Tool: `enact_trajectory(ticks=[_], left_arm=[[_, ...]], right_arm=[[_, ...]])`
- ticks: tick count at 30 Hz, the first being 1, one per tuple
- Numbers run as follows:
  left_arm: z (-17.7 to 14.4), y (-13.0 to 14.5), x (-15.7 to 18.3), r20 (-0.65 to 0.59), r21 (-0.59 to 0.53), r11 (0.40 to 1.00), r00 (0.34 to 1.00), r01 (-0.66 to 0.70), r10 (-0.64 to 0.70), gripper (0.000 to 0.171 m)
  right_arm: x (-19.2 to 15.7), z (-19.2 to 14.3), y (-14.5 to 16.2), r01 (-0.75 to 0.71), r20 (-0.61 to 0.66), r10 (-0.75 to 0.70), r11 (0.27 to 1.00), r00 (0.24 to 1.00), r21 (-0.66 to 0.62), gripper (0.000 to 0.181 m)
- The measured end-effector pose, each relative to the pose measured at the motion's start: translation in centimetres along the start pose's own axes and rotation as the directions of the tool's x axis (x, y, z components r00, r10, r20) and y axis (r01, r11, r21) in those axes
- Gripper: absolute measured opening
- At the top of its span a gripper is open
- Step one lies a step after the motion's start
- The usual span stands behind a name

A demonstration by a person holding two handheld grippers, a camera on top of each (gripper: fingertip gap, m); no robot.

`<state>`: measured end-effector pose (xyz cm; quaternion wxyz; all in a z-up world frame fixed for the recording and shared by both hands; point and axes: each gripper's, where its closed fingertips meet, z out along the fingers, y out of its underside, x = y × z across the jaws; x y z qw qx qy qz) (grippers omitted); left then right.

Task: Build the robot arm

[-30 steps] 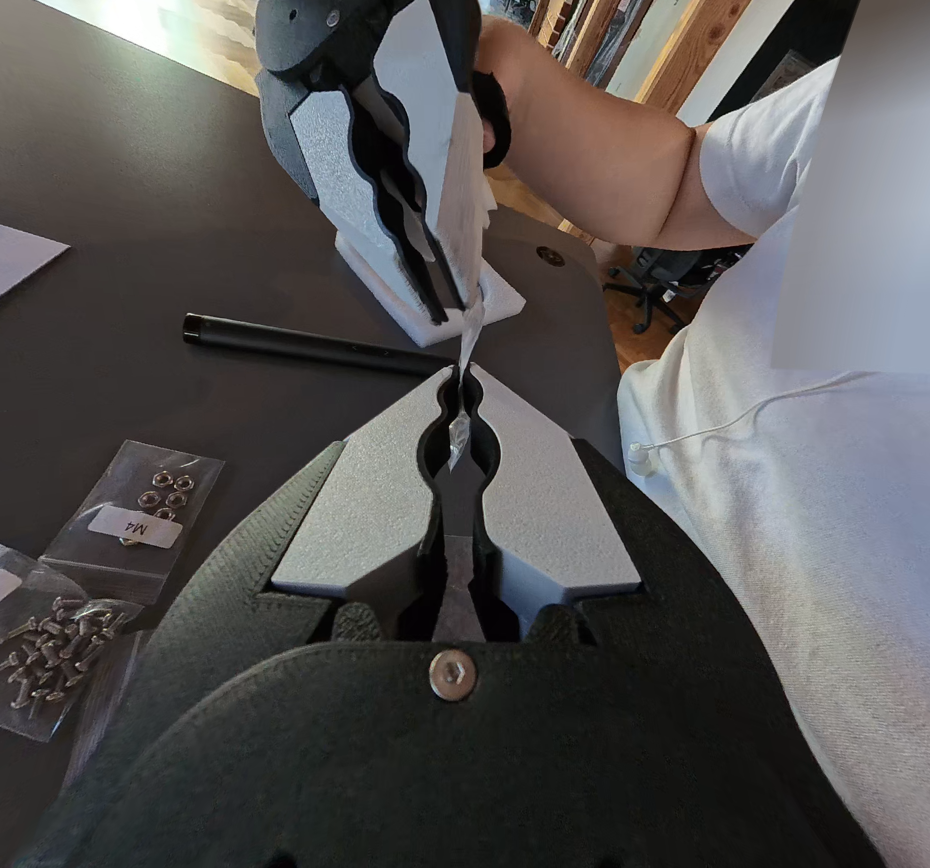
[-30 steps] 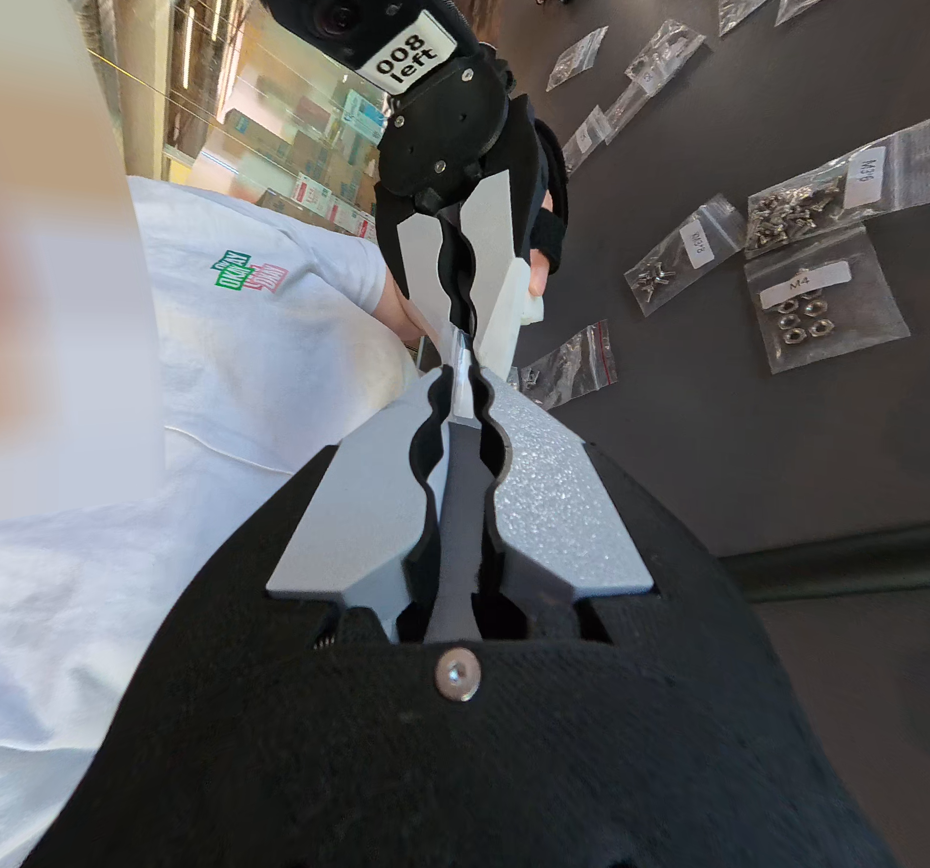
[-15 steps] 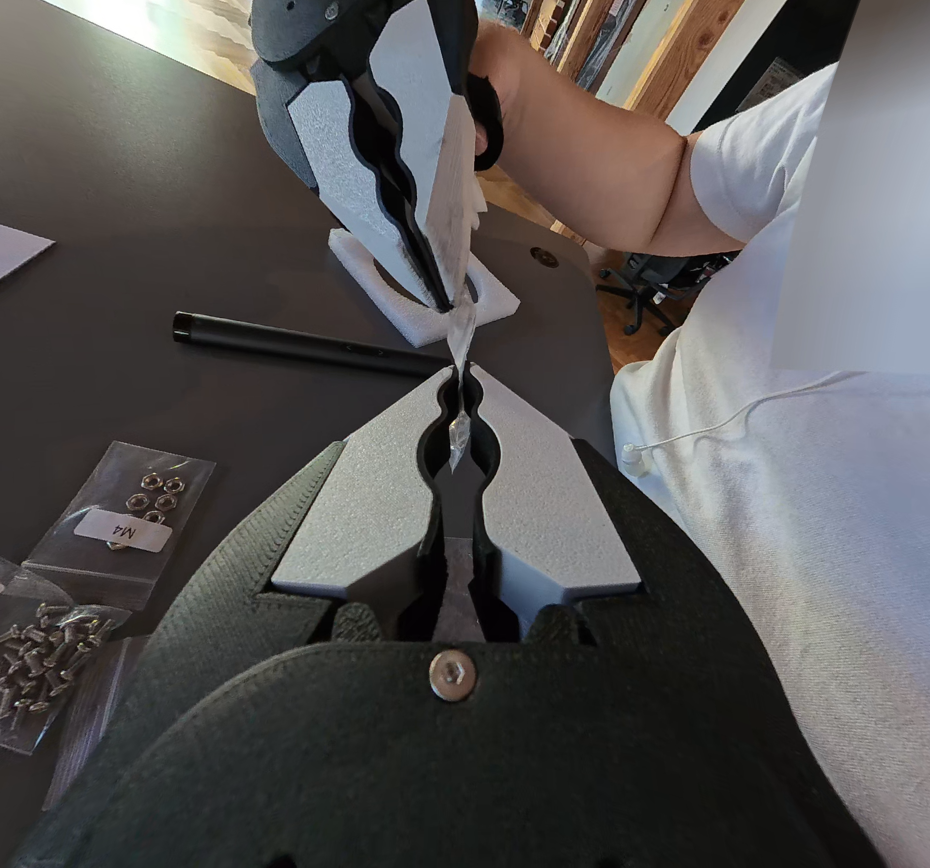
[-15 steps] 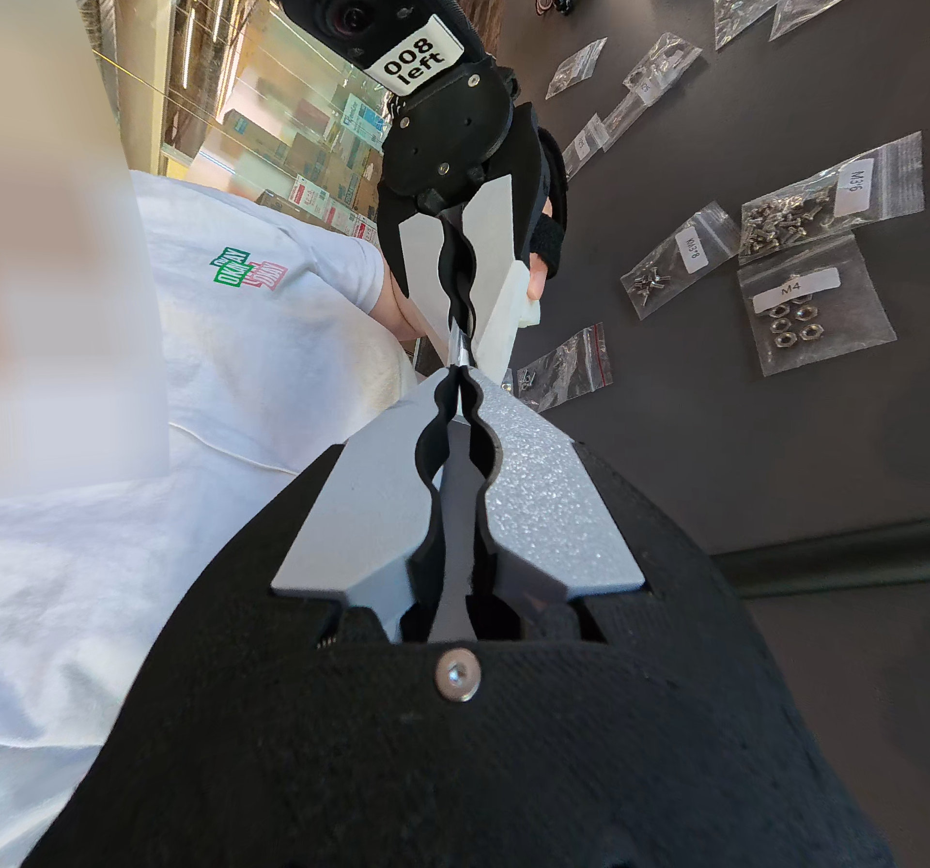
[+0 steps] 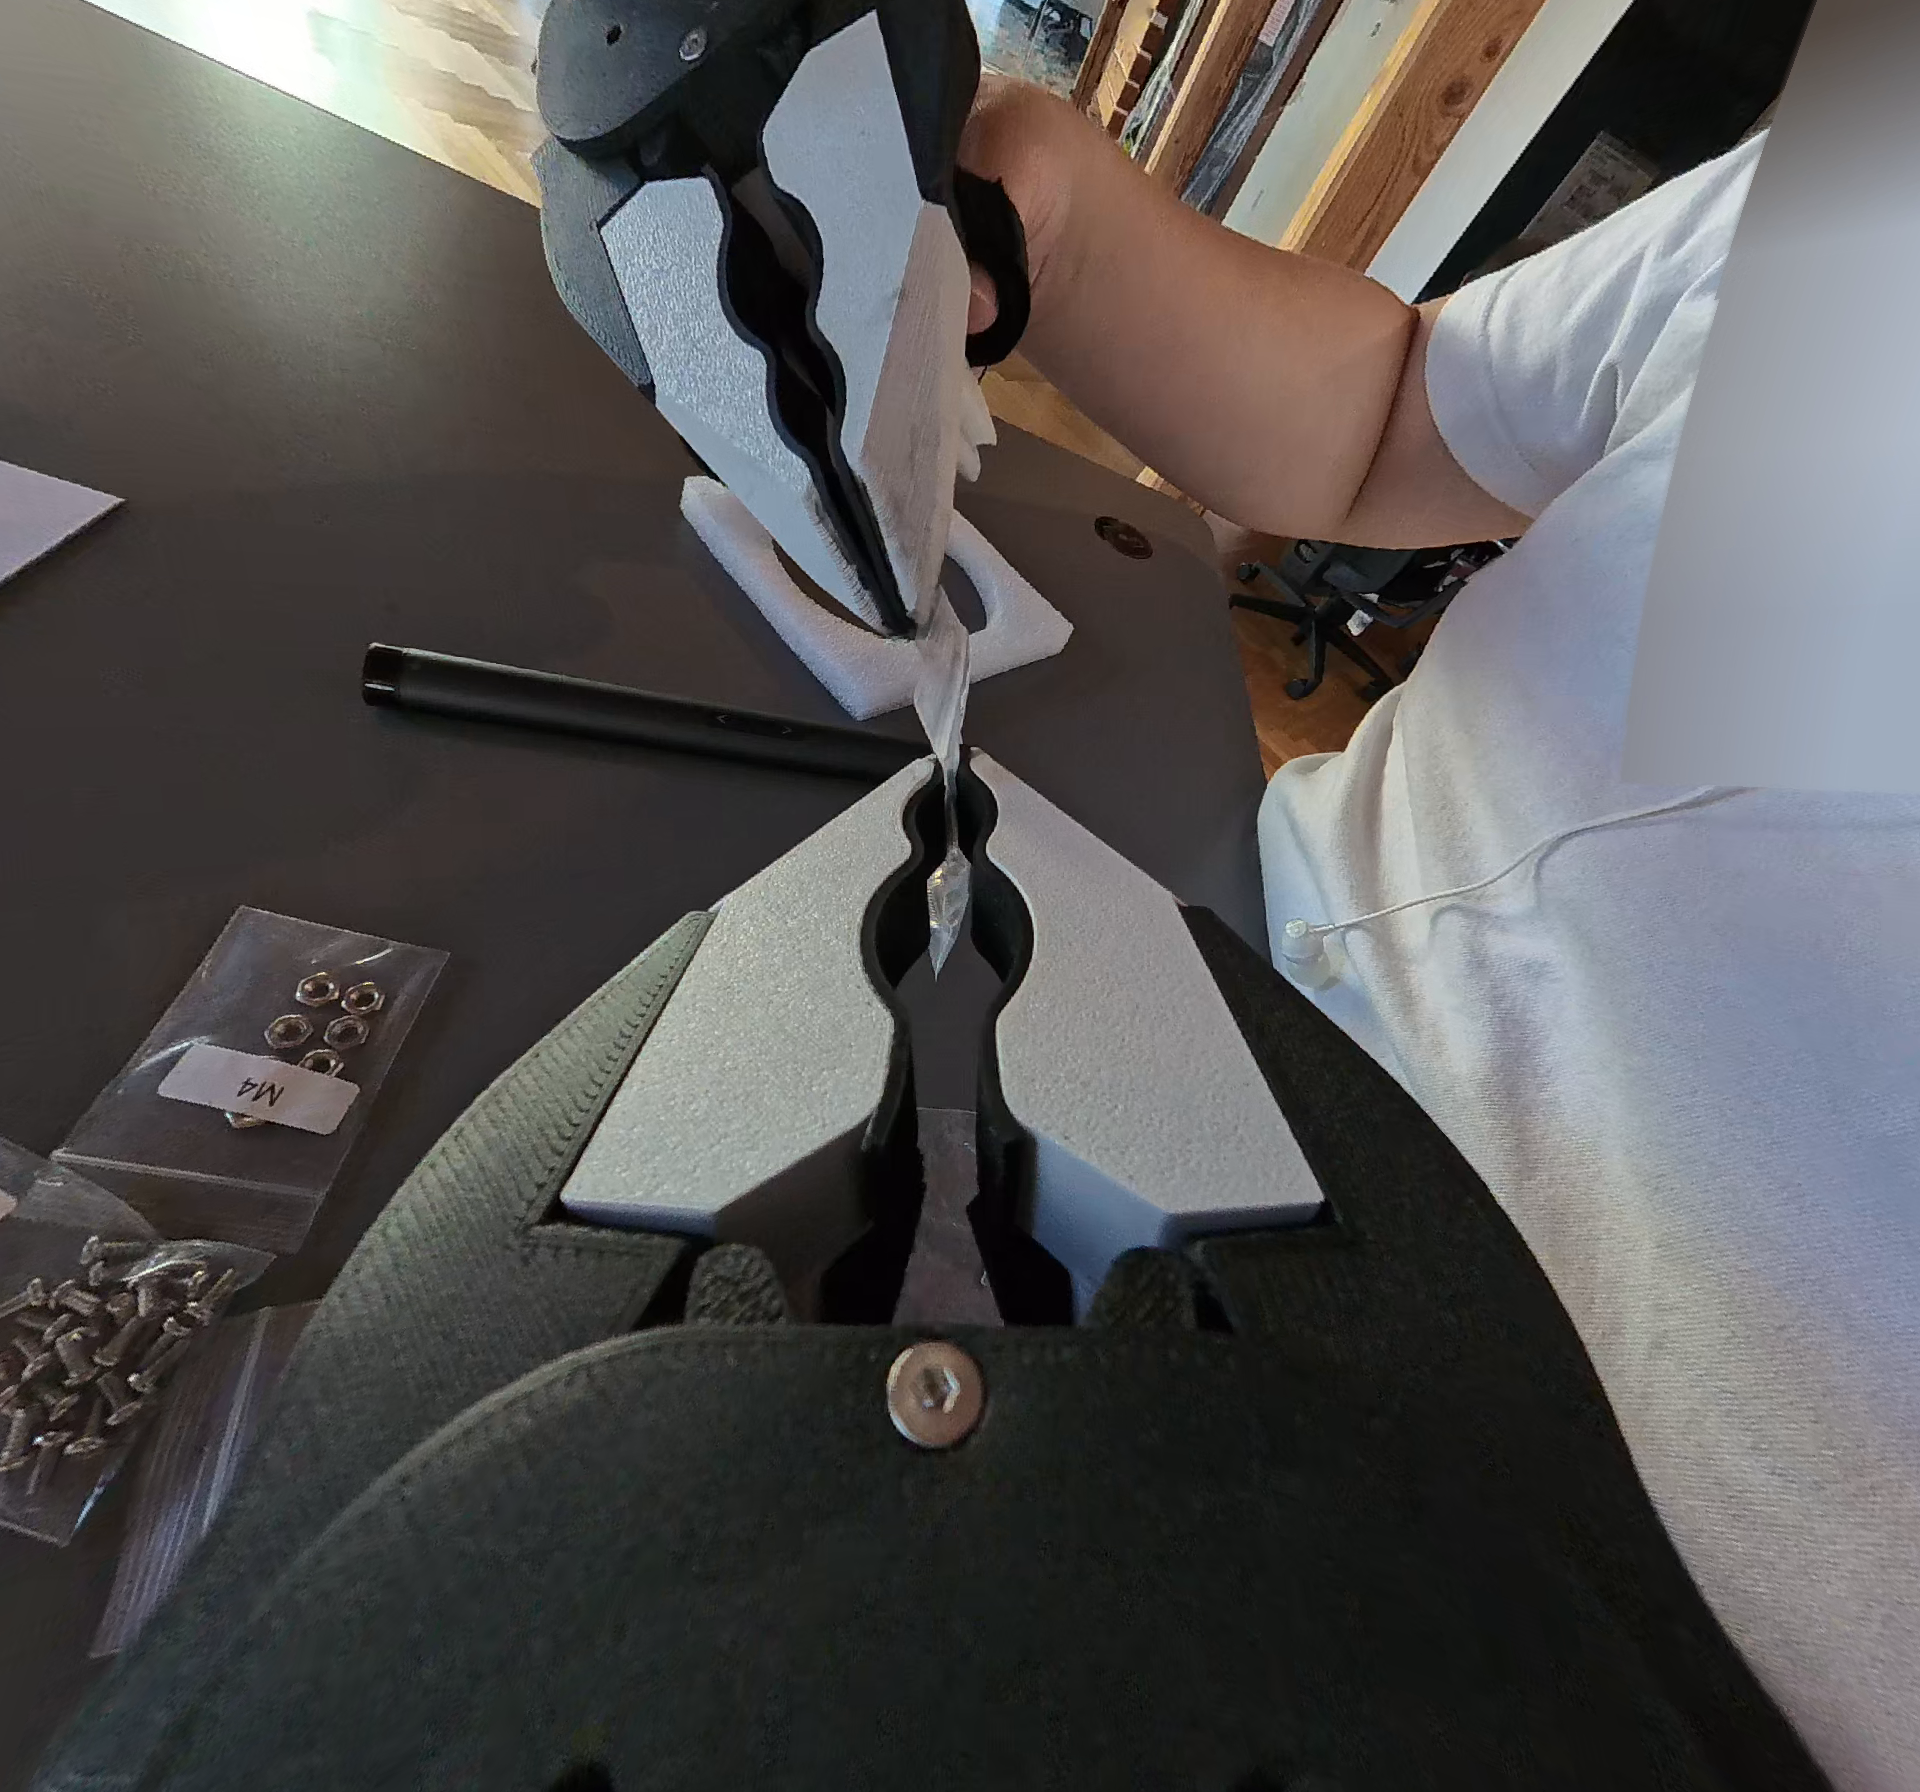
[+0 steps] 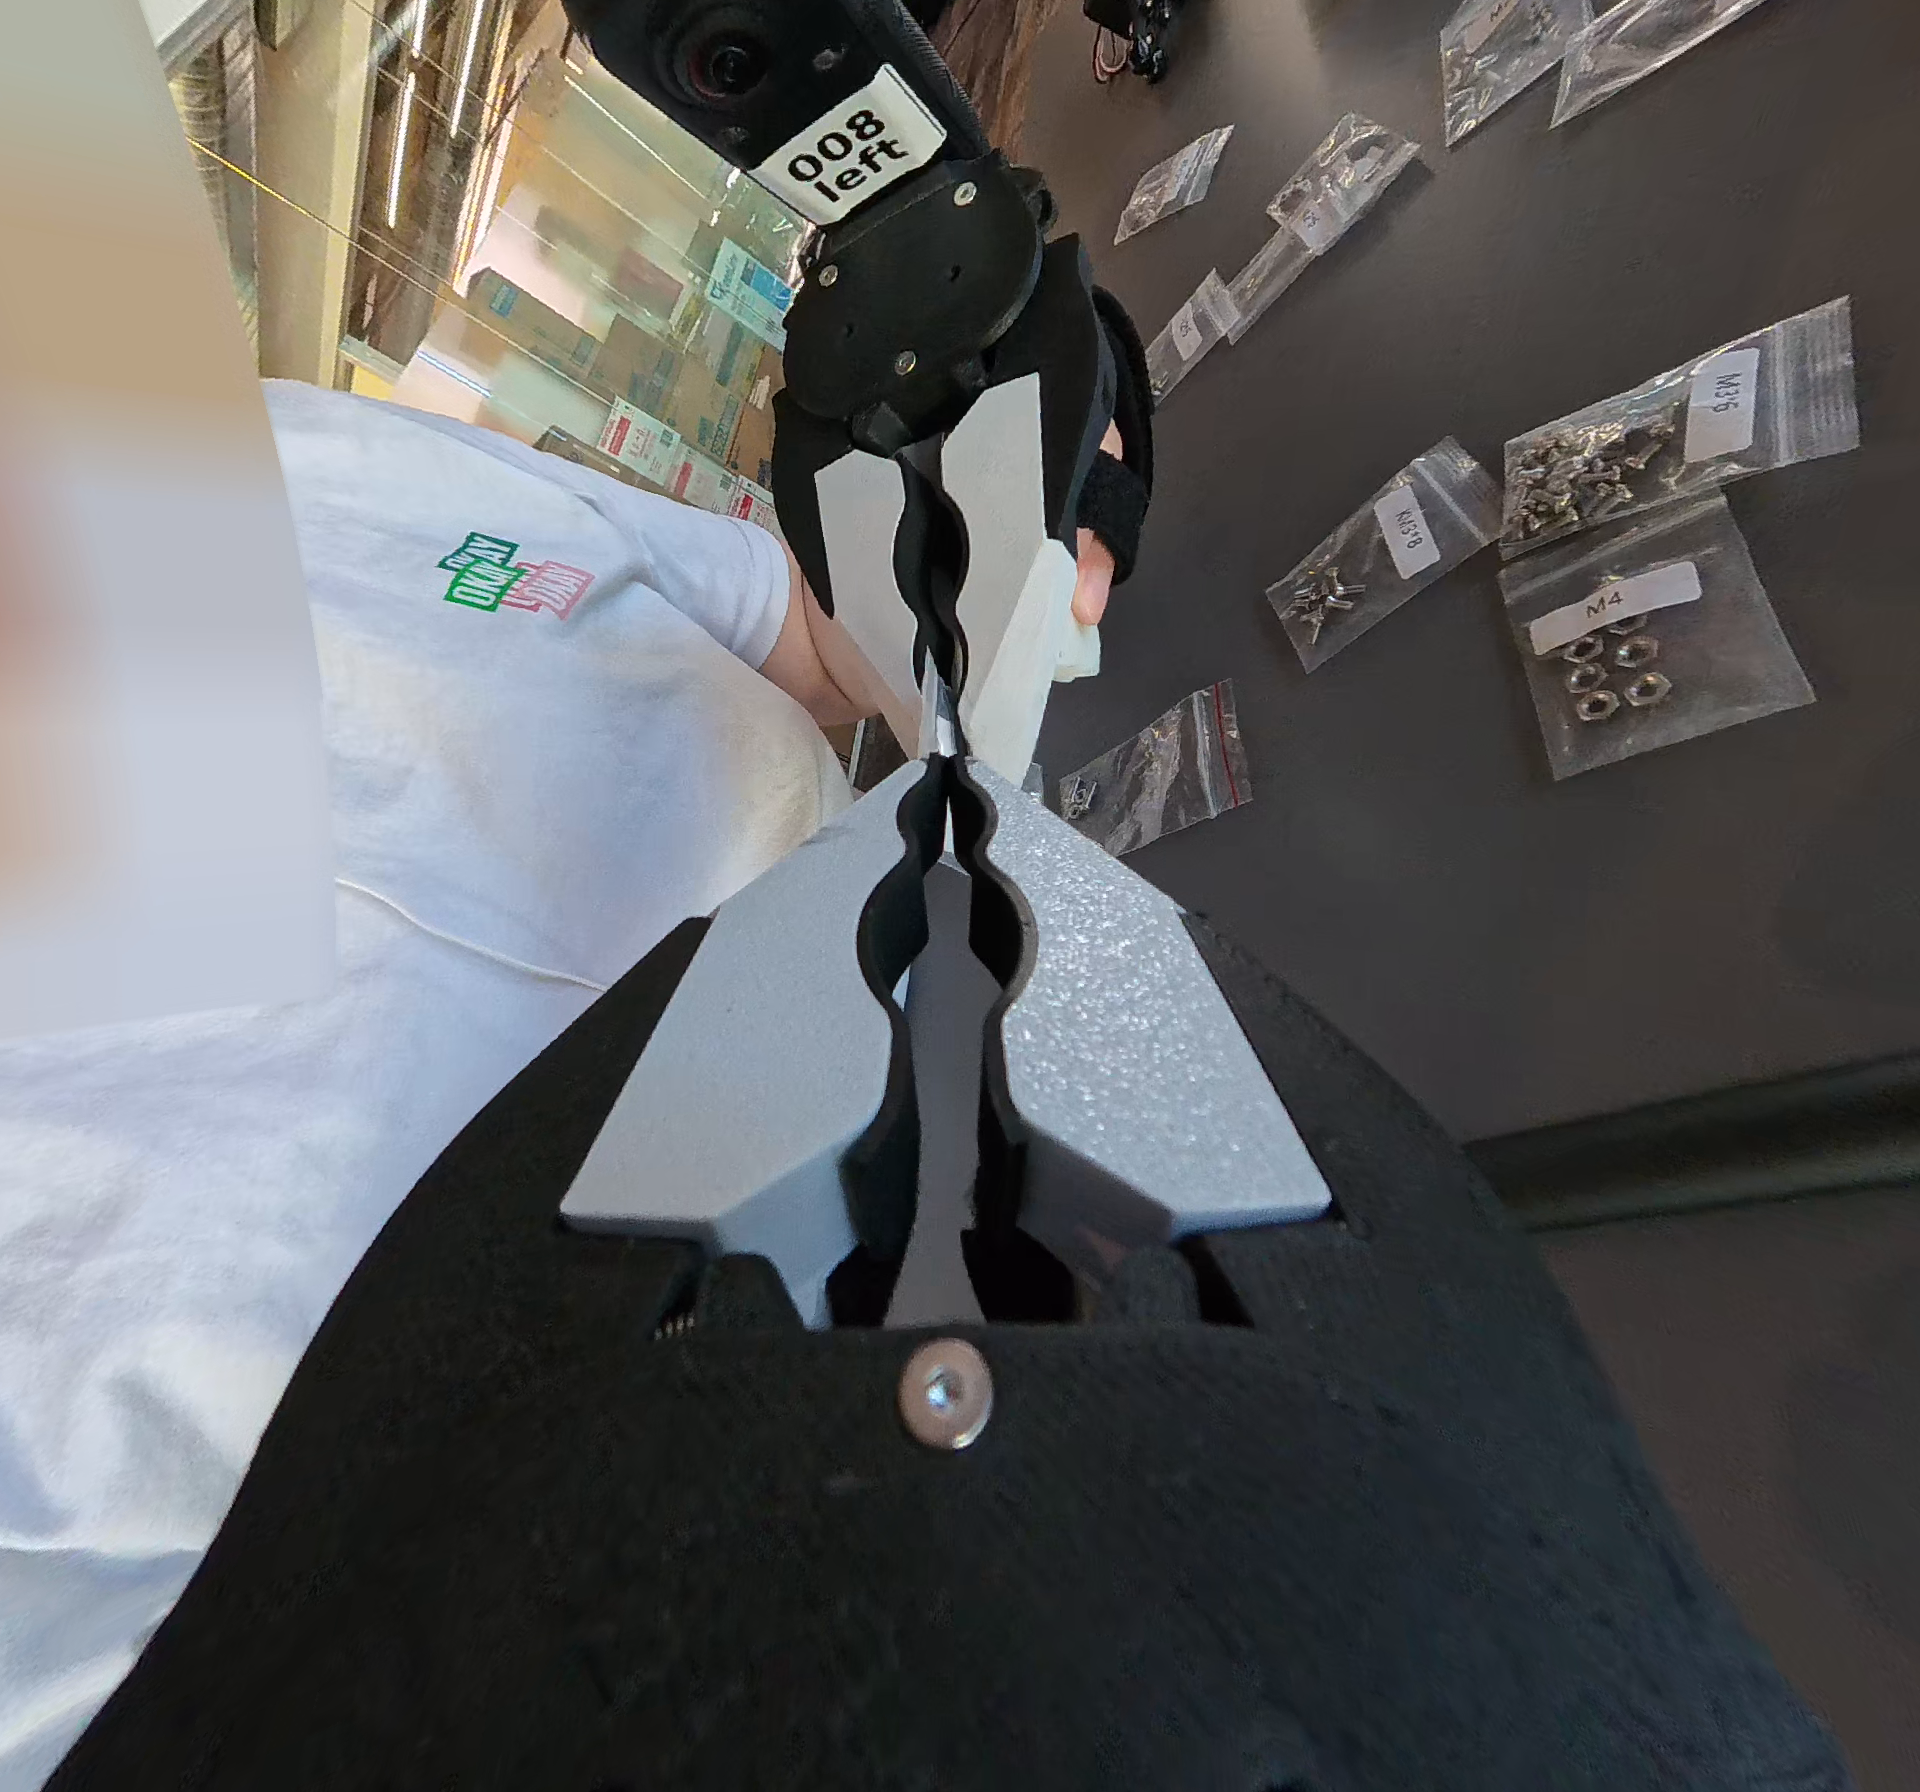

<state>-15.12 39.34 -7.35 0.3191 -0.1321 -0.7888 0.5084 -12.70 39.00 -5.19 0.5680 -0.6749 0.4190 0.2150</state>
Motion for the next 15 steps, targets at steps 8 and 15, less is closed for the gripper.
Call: enact_trajectory(ticks=[8, 15], left_arm=[[0.01, -0.03, 0.15, -0.001, 0.000, 1.000, 1.000, 0.004, -0.004, 0.000], [0.06, -0.22, 0.22, -0.006, 0.009, 1.000, 1.000, 0.014, -0.014, 0.000]], right_arm=[[0.15, -0.26, 0.03, 0.000, -0.014, 0.001, 1.000, 1.000, 0.014, 0.000], [-0.04, -0.51, 0.14, 0.003, -0.017, -0.002, 1.000, 1.000, 0.027, 0.000]])
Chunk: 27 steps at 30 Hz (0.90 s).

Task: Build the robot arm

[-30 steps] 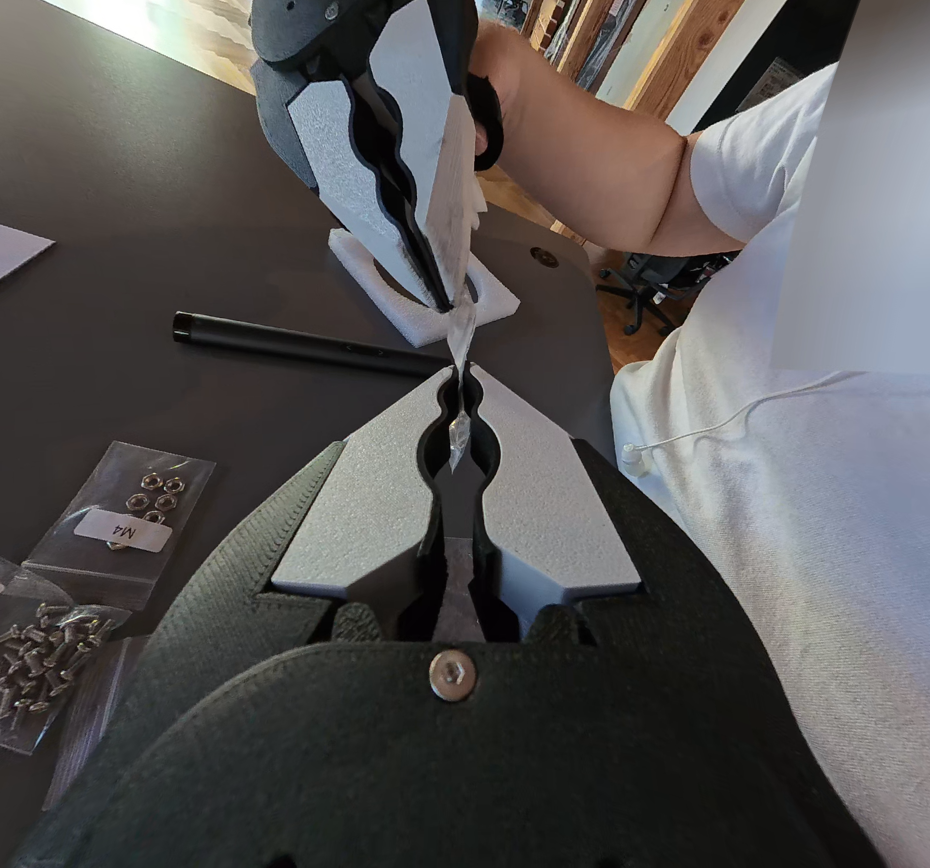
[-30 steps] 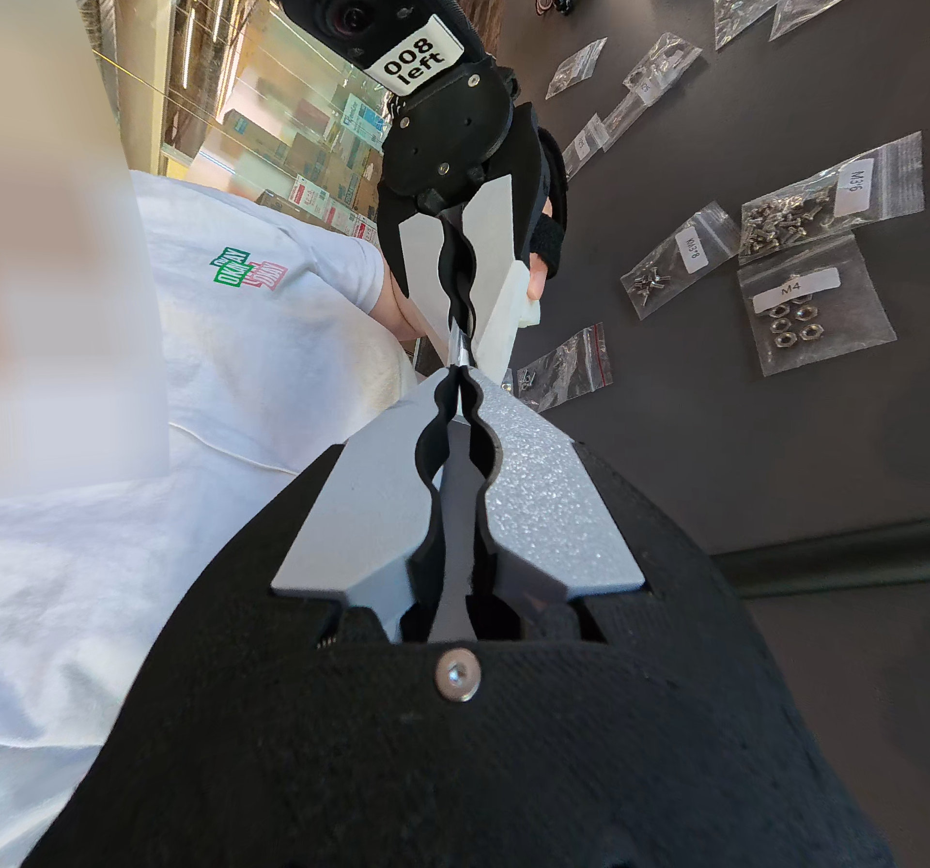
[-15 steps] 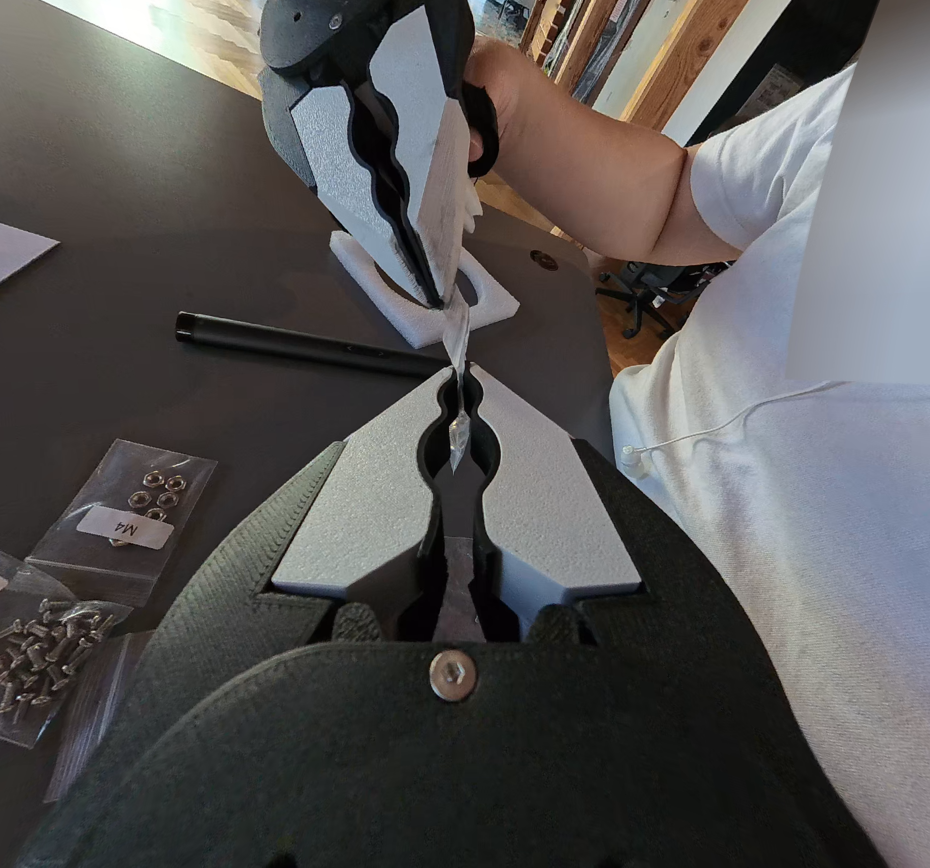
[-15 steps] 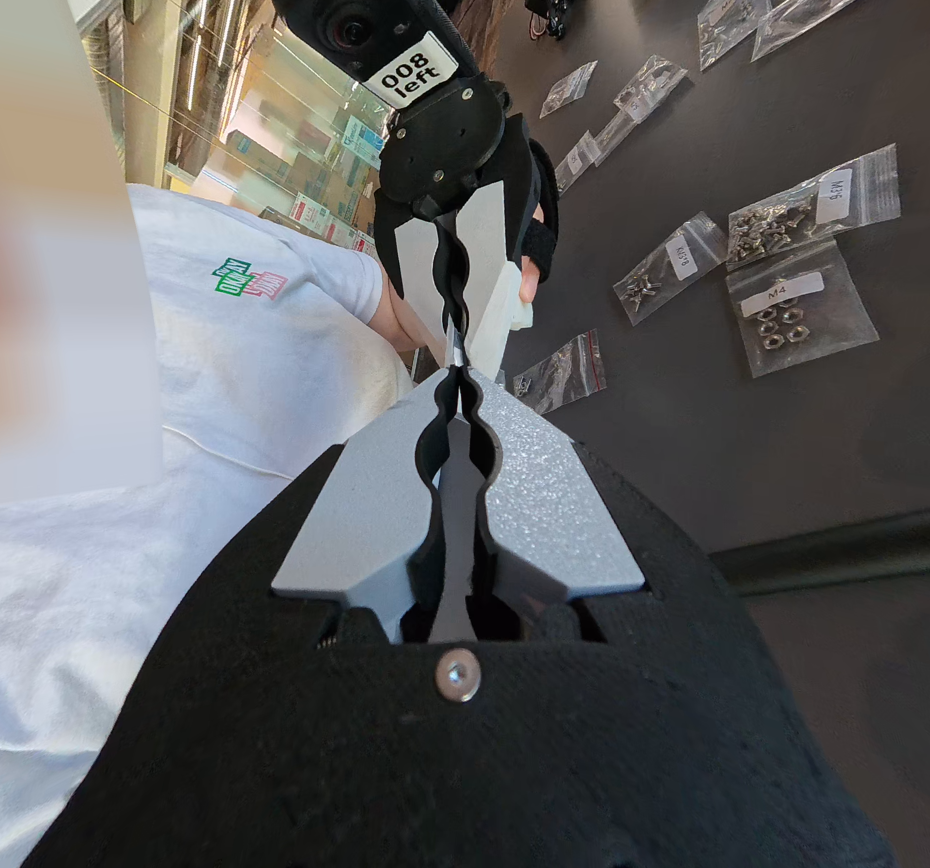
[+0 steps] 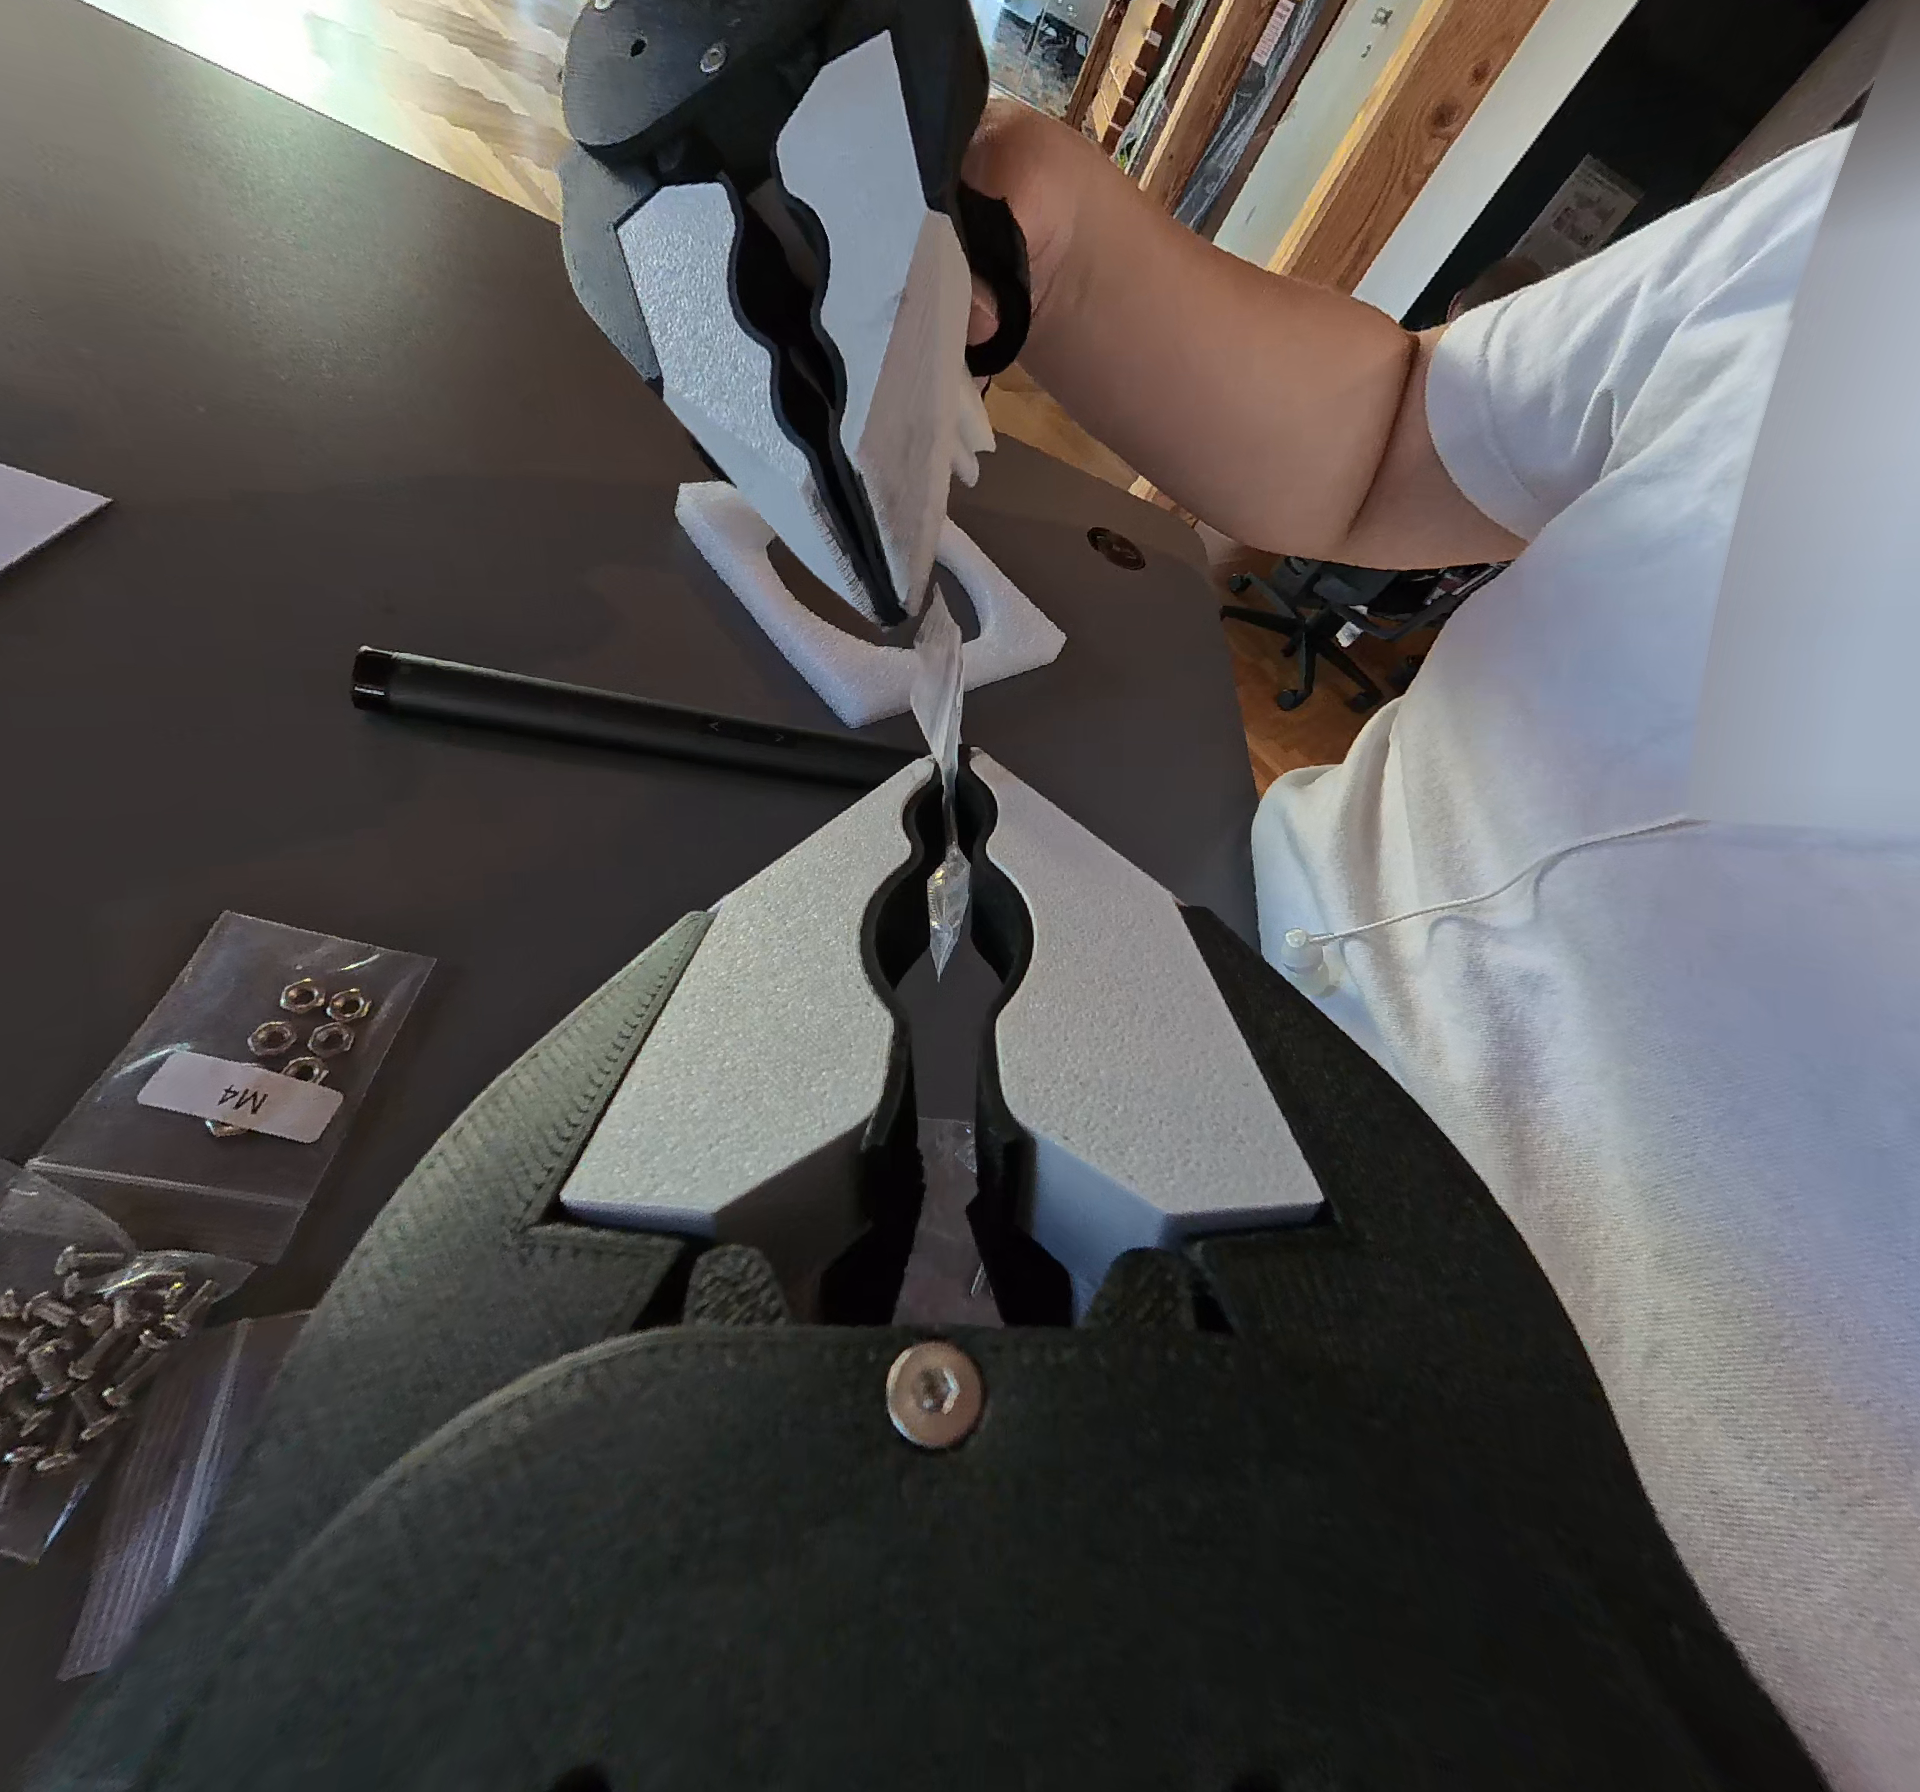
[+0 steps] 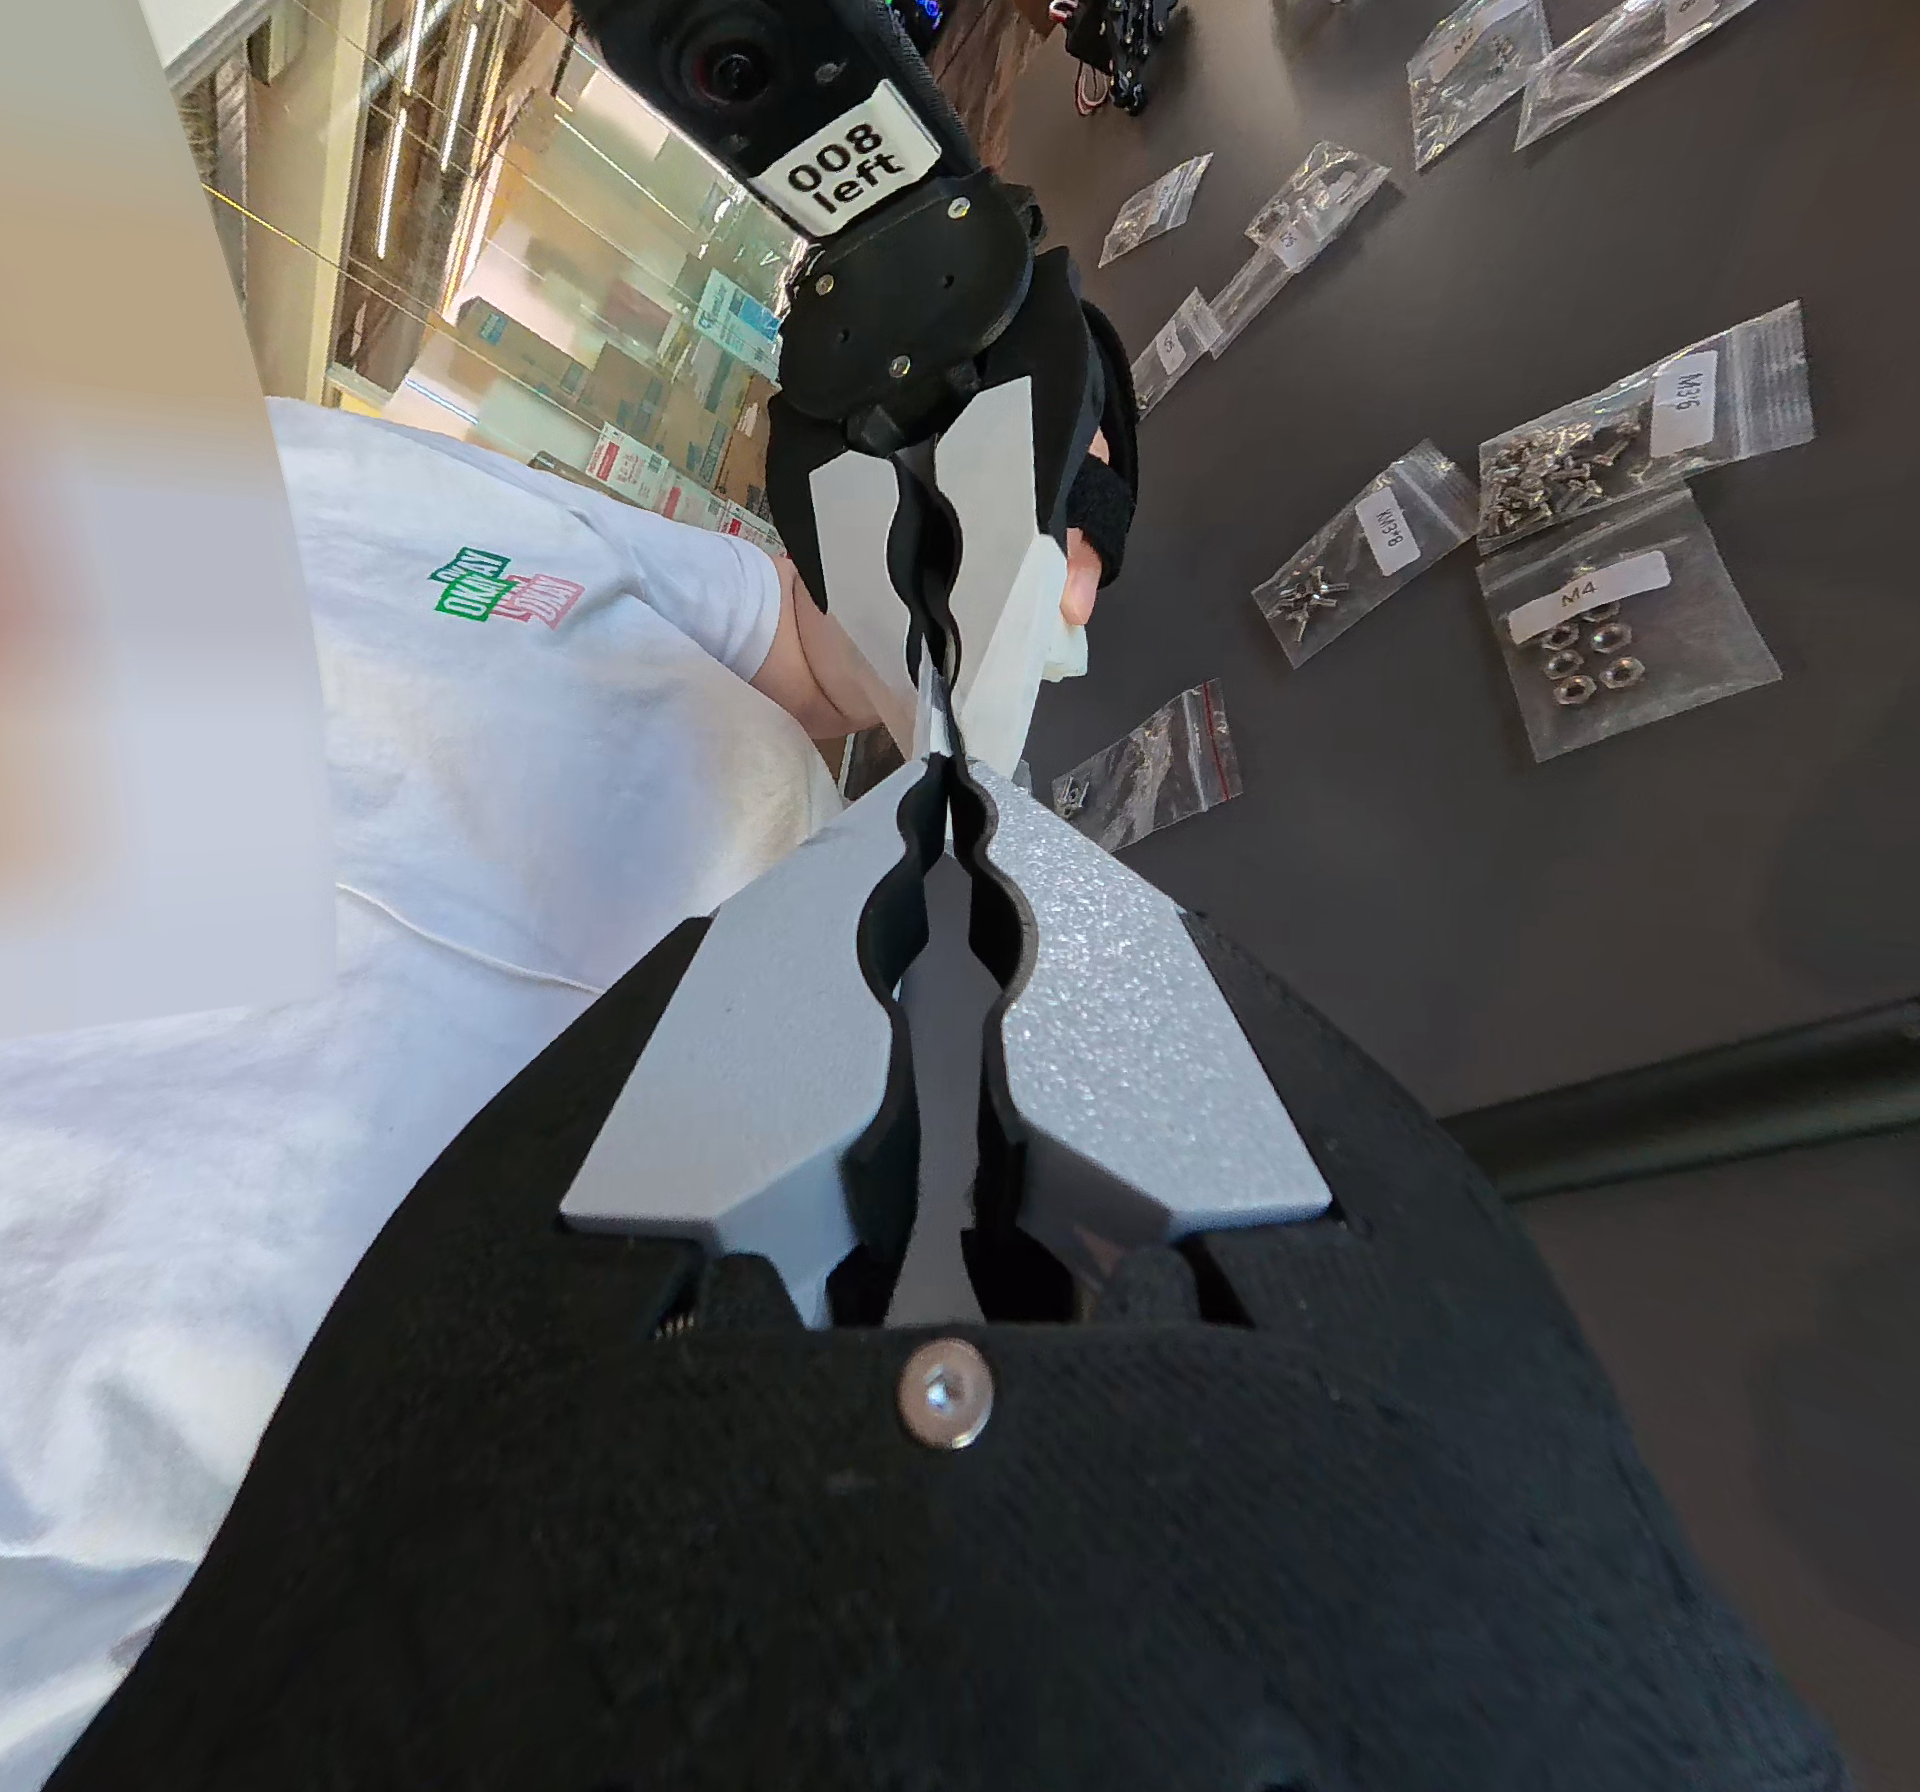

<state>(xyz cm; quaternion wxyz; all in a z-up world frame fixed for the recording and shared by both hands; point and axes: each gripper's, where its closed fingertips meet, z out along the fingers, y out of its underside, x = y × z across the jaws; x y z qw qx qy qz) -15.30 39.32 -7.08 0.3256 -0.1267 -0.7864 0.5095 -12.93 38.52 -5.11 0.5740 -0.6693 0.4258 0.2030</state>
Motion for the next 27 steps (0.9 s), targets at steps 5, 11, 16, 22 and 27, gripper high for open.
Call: enact_trajectory(ticks=[5, 11, 16, 22, 27], left_arm=[[0.2, -0.3, 0.2, -0.014, 0.014, 1.000, 1.000, 0.026, -0.025, 0.000], [0.2, -2.2, 0.7, -0.053, 0.065, 0.986, 0.988, 0.151, -0.148, 0.000], [0.3, -4.7, 1.9, -0.077, 0.109, 0.964, 0.969, 0.242, -0.234, 0.000], [1.7, -6.2, 3.9, -0.047, 0.095, 0.964, 0.969, 0.248, -0.244, 0.000], [2.4, -6.2, 4.6, 0.016, 0.118, 0.961, 0.967, 0.250, -0.254, 0.009]], right_arm=[[-0.3, -0.2, 0.2, 0.002, 0.000, -0.002, 1.000, 1.000, 0.002, 0.000], [-1.3, -2.0, -0.9, 0.038, 0.015, -0.039, 0.995, 0.999, 0.087, 0.008], [-4.0, -3.3, -2.4, 0.171, -0.020, -0.170, 0.975, 0.985, 0.144, 0.032], [-6.1, -2.6, -0.3, 0.229, 0.026, -0.230, 0.973, 0.973, 0.037, 0.013], [-7.0, -3.6, 0.5, 0.241, 0.052, -0.245, 0.968, 0.968, 0.075, 0.000]])
